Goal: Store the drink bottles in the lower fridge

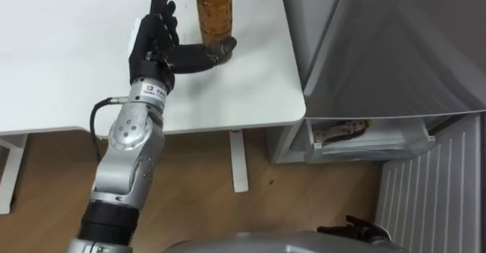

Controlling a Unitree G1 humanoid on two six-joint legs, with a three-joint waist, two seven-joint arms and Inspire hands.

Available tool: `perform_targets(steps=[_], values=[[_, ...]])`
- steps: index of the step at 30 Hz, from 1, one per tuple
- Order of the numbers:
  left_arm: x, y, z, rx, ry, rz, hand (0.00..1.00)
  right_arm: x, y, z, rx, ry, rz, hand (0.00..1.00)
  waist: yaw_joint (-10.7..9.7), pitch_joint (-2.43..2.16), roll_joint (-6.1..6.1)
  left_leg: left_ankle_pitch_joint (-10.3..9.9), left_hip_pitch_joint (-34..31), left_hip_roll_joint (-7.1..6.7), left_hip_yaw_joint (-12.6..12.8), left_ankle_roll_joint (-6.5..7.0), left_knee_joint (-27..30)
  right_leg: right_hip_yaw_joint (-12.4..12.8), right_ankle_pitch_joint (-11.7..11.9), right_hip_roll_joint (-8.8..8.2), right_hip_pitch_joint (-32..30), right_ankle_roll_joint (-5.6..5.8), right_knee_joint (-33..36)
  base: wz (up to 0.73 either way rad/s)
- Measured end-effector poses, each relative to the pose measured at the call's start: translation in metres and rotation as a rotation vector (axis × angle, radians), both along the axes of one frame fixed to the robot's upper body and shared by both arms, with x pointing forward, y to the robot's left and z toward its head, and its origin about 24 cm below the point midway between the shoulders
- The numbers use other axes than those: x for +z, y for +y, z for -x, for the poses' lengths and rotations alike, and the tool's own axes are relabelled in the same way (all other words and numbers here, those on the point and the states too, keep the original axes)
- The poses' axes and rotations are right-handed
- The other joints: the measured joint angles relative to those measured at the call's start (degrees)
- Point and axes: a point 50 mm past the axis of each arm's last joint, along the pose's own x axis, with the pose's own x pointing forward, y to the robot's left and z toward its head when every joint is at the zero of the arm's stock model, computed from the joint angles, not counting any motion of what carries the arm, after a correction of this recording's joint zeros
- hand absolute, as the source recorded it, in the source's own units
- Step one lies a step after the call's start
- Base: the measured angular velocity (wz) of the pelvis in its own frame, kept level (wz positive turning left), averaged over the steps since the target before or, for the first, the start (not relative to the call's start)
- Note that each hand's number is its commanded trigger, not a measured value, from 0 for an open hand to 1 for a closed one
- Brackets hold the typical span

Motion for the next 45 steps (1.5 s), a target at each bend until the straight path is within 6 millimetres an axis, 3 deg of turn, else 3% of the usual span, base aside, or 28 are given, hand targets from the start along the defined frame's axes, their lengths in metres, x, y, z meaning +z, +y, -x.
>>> perform_targets(steps=[7,14,34,37,45], values=[[-0.001,0.002,-0.001,0.017,0.006,-0.001,0.00,0.000,-0.001,0.001,-0.003,0.001,0.004,0.00,-1.0,0.07,0.51,0.0,0.6,0.07,0.4,0.00,-0.3,0.5,0.1,0.10,-0.1,0.01,0.1,-0.04],[-0.005,0.009,-0.008,0.042,0.026,-0.009,0.00,0.000,-0.003,0.003,-0.013,0.007,0.008,0.00,-1.1,-0.29,1.18,0.0,0.8,0.30,0.5,-0.04,-0.5,0.6,0.1,0.36,-0.2,-0.13,0.1,0.00],[-0.005,0.011,-0.026,0.052,0.057,-0.012,0.00,0.000,-0.005,0.006,-0.004,0.040,0.023,0.00,-1.9,-0.28,1.16,0.0,0.2,0.43,1.7,-0.05,-0.6,2.3,0.2,0.47,-1.1,-0.16,0.5,-0.03],[0.001,0.013,-0.032,0.073,0.048,-0.004,0.00,0.001,-0.007,0.006,-0.004,0.043,0.026,0.00,-2.5,-0.35,1.55,0.0,0.0,0.39,1.8,-0.05,-0.5,2.2,0.3,0.42,-1.3,-0.15,0.4,-0.01],[0.008,0.018,-0.046,0.133,0.056,0.101,0.00,0.001,-0.012,0.009,-0.010,0.058,0.040,0.00,-2.6,0.03,2.86,0.0,1.0,0.40,1.8,-0.05,-0.9,2.9,0.3,0.46,-1.2,-0.14,0.1,-0.06]])
